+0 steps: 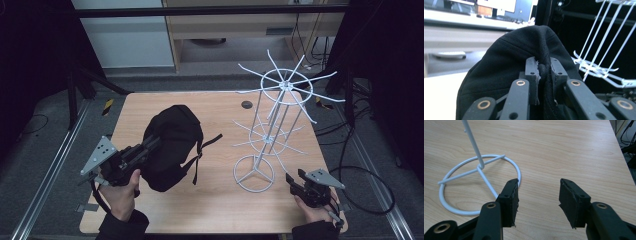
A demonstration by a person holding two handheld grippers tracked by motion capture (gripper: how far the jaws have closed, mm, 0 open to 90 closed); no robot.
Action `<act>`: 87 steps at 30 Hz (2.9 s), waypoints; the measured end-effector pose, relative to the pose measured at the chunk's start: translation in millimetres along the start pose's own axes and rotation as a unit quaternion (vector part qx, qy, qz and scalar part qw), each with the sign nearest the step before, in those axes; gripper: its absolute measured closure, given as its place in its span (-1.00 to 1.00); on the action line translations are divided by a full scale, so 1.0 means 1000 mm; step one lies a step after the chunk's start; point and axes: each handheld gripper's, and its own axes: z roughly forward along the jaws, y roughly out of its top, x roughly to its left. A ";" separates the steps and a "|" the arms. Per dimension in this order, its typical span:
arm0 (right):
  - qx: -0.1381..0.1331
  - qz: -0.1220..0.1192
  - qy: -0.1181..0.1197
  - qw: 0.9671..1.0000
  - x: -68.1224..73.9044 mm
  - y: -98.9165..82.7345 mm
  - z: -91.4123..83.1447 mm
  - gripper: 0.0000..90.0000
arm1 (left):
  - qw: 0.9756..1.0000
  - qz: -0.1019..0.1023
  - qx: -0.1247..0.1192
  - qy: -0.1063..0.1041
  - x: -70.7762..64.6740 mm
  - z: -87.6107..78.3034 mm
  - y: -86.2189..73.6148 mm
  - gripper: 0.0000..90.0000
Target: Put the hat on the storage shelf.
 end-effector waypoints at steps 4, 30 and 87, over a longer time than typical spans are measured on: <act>-0.001 -0.001 -0.002 1.000 0.000 0.000 0.000 0.11 | 1.000 0.003 -0.026 -0.017 -0.007 -0.002 0.011 0.76; 0.003 -0.010 -0.007 1.000 0.000 -0.001 0.002 0.08 | 0.982 0.021 -0.154 -0.106 -0.057 0.015 0.094 0.76; 0.015 -0.015 -0.002 1.000 0.002 -0.002 0.005 -0.02 | 0.996 0.035 0.010 -0.084 -0.045 0.089 0.033 -0.05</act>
